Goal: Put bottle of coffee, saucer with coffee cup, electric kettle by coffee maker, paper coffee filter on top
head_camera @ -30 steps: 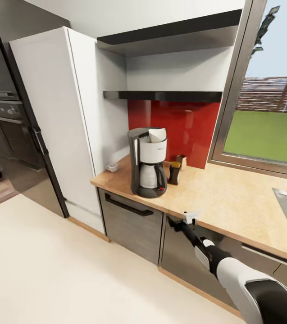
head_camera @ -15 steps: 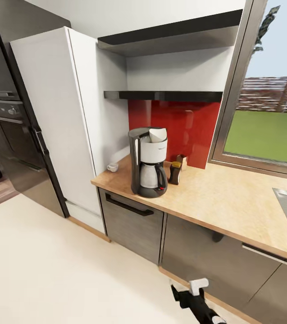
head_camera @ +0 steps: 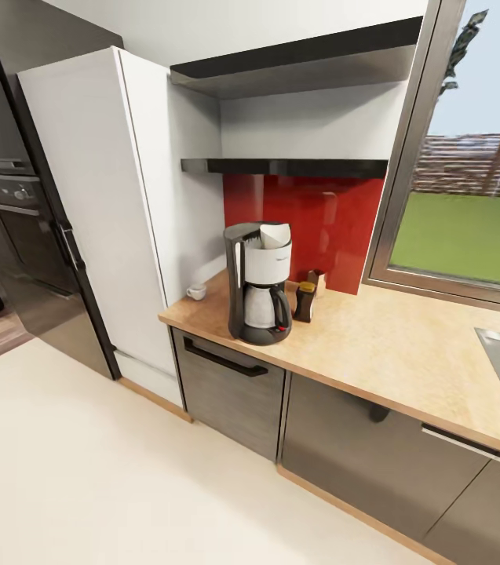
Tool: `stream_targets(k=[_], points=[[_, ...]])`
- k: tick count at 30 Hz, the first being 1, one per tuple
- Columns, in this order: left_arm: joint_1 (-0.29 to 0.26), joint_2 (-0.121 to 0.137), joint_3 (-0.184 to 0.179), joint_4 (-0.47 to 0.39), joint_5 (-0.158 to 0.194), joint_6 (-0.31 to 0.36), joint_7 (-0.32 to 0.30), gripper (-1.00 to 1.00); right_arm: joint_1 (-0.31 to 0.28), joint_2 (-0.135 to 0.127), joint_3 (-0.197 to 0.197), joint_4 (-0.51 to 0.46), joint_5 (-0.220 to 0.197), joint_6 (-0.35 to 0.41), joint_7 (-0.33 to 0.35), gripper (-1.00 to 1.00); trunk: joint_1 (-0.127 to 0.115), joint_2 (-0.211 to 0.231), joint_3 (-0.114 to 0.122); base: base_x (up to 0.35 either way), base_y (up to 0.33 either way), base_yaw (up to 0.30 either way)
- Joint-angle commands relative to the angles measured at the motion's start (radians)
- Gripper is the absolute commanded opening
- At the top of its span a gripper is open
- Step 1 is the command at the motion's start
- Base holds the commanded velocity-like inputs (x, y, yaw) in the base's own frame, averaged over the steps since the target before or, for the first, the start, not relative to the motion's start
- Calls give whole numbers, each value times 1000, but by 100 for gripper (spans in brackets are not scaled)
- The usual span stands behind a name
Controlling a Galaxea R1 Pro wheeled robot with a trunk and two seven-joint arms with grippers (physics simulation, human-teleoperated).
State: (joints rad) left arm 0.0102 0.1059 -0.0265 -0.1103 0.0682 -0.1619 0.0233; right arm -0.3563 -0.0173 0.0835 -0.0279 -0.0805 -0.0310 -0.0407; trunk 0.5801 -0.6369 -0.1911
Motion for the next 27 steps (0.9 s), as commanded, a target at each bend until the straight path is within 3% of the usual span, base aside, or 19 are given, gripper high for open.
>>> stream_targets(k=[1, 14, 27], points=[[1, 0, -4, -2, 6, -1, 1, 100, 0, -1, 8, 1, -8, -2, -4, 100, 0, -1, -1, 0, 0, 0], [1, 1, 5, 6, 4, -2, 5, 100, 0, 1, 4, -3, -16, 0, -1, 100, 0, -1, -1, 0, 0, -8], [1, 0, 7, 6, 6, -2, 6, 100, 0, -2, 5, 1, -12, 2, -1, 100, 0, -1, -1, 0, 0, -235]])
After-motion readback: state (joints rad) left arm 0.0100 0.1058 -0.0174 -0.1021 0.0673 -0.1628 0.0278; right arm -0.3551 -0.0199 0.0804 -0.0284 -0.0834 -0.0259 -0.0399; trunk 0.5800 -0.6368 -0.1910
